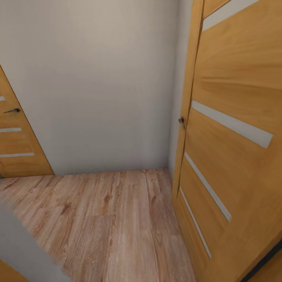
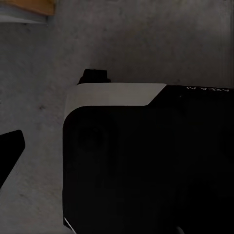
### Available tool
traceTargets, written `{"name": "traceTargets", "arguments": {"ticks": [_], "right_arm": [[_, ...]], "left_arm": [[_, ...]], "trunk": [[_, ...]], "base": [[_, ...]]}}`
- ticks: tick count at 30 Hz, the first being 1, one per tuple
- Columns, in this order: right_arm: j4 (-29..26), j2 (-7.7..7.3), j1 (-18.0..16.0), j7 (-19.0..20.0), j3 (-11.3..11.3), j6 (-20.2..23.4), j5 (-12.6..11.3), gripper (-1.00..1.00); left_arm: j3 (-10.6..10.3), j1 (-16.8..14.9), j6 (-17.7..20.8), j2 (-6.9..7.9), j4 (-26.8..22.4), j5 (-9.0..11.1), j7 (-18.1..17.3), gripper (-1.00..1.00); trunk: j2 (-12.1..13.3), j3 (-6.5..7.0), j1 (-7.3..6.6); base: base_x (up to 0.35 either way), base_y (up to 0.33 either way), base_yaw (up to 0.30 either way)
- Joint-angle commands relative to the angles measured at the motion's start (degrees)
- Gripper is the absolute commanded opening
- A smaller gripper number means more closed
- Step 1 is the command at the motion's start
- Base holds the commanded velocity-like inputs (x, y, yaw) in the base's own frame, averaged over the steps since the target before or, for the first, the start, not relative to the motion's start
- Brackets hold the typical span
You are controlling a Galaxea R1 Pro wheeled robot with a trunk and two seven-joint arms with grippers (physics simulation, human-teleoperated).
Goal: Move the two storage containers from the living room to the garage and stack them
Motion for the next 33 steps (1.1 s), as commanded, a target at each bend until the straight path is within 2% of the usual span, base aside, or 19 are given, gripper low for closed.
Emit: {"name": "traceTargets", "arguments": {"ticks": [1, 13, 28, 33], "right_arm": [[0.1, 0.04, 0.0, -0.1, 0.5, -0.2, -0.5, 1.00], [0.1, 0.00, 0.0, -0.1, 0.5, -0.2, -0.5, 1.00], [0.1, -0.18, 0.0, -0.1, 0.5, -0.1, -0.4, 1.00], [0.1, -0.12, 0.0, -0.1, 0.5, -0.1, -0.4, 1.00]], "left_arm": [[0.0, 0.0, 0.2, -0.01, 0.0, 0.4, 0.2, 1.00], [0.0, 0.0, 0.2, 0.07, 0.0, 0.4, 0.2, 1.00], [0.0, 0.0, 0.2, 0.02, 0.0, 0.4, 0.2, 1.00], [0.0, 0.2, 0.2, -0.01, 0.0, 0.4, 0.1, 1.00]], "trunk": [[0.0, -0.06, 0.03], [0.0, -0.06, 0.03], [0.0, -0.06, 0.03], [0.0, -0.06, 0.03]], "base": [[0.269, 0.000, 0.001], [0.240, 0.000, 0.000], [0.021, 0.000, 0.000], [0.190, 0.000, 0.000]]}}
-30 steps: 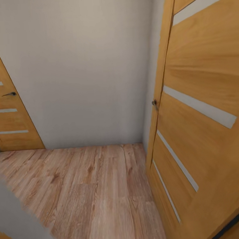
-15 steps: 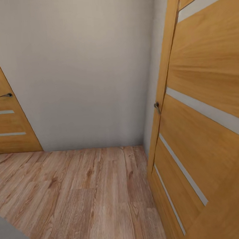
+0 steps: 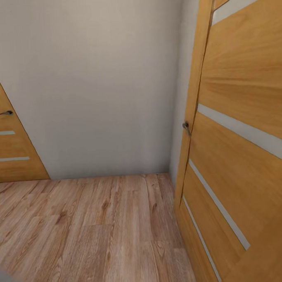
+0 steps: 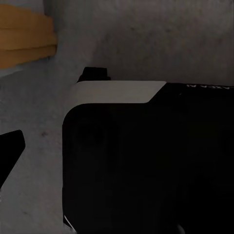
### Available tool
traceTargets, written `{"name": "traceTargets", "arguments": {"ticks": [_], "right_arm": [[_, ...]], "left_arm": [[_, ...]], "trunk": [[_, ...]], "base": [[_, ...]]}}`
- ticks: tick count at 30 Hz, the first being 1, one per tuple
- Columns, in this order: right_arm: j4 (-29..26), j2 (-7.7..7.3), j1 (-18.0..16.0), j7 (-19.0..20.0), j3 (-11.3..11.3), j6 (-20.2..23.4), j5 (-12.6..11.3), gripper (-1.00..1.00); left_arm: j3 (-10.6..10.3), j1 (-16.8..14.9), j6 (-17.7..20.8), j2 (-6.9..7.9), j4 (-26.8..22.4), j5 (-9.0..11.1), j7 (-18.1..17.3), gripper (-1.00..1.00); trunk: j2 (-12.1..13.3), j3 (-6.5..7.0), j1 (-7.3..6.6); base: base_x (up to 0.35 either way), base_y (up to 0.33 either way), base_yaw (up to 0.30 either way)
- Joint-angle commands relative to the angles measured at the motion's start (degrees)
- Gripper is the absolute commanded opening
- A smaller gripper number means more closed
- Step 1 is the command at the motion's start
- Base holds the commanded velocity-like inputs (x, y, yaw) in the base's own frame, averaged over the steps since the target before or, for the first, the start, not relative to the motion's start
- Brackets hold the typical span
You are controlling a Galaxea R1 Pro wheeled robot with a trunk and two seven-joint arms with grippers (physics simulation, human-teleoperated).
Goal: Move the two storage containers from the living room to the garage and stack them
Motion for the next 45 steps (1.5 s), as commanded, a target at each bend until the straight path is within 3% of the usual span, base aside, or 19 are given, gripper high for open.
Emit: {"name": "traceTargets", "arguments": {"ticks": [1, 15, 23, 45], "right_arm": [[0.1, 0.03, 0.0, -0.1, 0.5, -0.2, -0.5, 1.00], [0.1, 0.19, 0.0, -0.1, 0.5, -0.2, -0.6, 1.00], [0.1, 0.19, 0.0, -0.2, 0.5, -0.3, -0.7, 1.00], [0.1, 0.20, 0.0, -0.2, 0.5, -0.4, -0.6, 1.00]], "left_arm": [[0.0, 0.0, 0.2, 0.02, 0.0, 0.4, 0.2, 1.00], [0.0, 0.2, 0.2, 0.11, 0.0, 0.4, 0.1, 1.00], [0.0, 0.2, 0.2, 0.16, 0.0, 0.4, 0.1, 1.00], [0.0, 0.2, 0.2, 0.16, 0.0, 0.4, 0.1, 1.00]], "trunk": [[0.0, -0.06, 0.03], [0.0, -0.06, 0.03], [0.0, -0.06, 0.03], [0.0, -0.06, 0.03]], "base": [[0.297, 0.000, 0.000], [0.318, 0.000, 0.001], [0.322, 0.000, 0.214], [0.322, 0.000, 0.041]]}}
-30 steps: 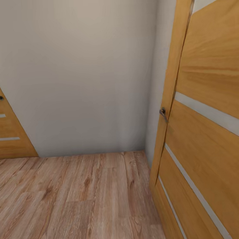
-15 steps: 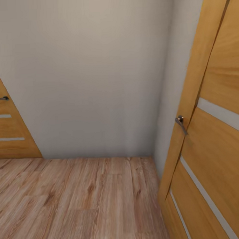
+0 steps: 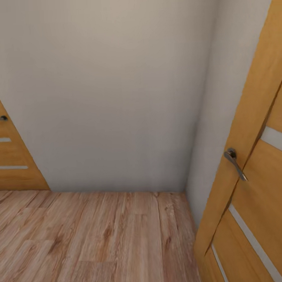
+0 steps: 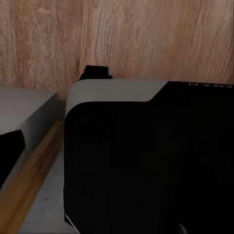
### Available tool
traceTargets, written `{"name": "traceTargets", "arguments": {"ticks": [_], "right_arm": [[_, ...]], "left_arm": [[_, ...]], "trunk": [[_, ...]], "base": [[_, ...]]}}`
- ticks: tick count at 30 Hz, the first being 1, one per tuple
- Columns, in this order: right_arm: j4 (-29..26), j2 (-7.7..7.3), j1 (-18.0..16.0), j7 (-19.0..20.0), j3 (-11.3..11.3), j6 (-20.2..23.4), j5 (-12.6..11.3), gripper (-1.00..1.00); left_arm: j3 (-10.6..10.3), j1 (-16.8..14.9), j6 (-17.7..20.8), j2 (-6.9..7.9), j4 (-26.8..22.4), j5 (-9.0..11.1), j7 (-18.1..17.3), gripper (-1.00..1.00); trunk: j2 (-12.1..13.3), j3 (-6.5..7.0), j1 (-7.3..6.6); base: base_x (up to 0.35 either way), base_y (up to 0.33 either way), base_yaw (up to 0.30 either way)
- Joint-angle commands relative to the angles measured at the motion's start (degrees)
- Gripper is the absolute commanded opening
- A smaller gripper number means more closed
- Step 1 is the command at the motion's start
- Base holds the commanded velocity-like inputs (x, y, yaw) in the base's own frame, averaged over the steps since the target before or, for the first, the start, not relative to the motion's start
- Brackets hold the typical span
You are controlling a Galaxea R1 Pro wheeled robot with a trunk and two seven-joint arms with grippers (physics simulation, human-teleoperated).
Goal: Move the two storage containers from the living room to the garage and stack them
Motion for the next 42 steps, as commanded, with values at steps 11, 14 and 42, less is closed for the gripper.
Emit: {"name": "traceTargets", "arguments": {"ticks": [11, 14, 42], "right_arm": [[0.1, 0.02, 0.0, -0.1, 0.5, -0.3, -0.5, 1.00], [0.1, -0.02, 0.0, -0.1, 0.5, -0.3, -0.5, 1.00], [0.1, 0.02, 0.0, -0.1, 0.5, -0.3, -0.4, 1.00]], "left_arm": [[0.0, 0.0, 0.2, -0.02, 0.0, 0.4, 0.2, 1.00], [0.0, 0.0, 0.2, -0.02, 0.0, 0.4, 0.2, 1.00], [0.0, 0.0, 0.2, -0.02, 0.0, 0.4, 0.2, 1.00]], "trunk": [[0.0, -0.06, 0.03], [0.0, -0.06, 0.03], [0.0, -0.06, 0.03]], "base": [[0.320, 0.000, 0.269], [0.315, 0.000, 0.274], [0.305, 0.000, 0.223]]}}
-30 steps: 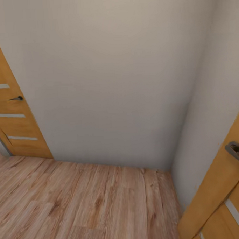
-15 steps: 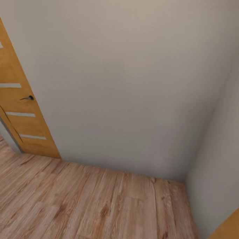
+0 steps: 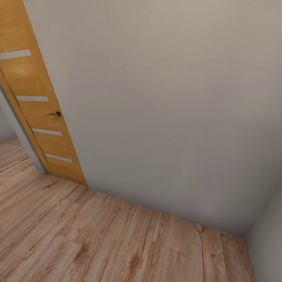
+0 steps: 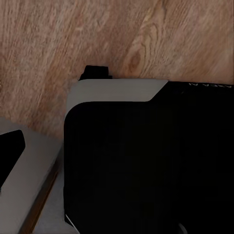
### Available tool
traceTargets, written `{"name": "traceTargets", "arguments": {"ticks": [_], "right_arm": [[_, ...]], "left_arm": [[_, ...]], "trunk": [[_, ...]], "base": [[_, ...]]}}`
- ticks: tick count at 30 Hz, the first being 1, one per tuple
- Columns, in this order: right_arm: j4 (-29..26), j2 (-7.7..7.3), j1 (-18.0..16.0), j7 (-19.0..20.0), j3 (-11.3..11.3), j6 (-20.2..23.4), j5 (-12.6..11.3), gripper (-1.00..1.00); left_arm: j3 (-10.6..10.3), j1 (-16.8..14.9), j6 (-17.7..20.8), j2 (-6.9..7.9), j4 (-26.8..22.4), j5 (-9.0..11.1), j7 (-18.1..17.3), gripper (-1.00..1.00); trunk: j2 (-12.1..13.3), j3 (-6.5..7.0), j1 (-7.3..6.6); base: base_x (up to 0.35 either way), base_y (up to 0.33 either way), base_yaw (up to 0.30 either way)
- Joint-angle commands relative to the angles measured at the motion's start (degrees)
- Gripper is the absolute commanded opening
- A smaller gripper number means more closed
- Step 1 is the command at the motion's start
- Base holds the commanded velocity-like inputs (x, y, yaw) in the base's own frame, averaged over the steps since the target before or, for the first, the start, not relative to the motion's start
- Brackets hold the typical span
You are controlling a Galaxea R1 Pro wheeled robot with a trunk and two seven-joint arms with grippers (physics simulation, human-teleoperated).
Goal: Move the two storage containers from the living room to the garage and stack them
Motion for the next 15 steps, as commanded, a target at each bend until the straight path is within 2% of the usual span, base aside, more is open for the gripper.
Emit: {"name": "traceTargets", "arguments": {"ticks": [1, 15], "right_arm": [[0.1, 0.03, 0.0, -0.1, 0.5, -0.2, -0.5, 1.00], [0.1, -0.04, 0.0, -0.1, 0.5, -0.3, -0.5, 1.00]], "left_arm": [[0.0, 0.0, 0.2, -0.02, 0.0, 0.4, 0.2, 1.00], [0.0, 0.0, 0.2, -0.02, 0.0, 0.4, 0.2, 1.00]], "trunk": [[0.0, -0.06, 0.03], [0.0, -0.06, 0.03]], "base": [[0.302, 0.000, 0.274], [0.302, 0.000, 0.274]]}}
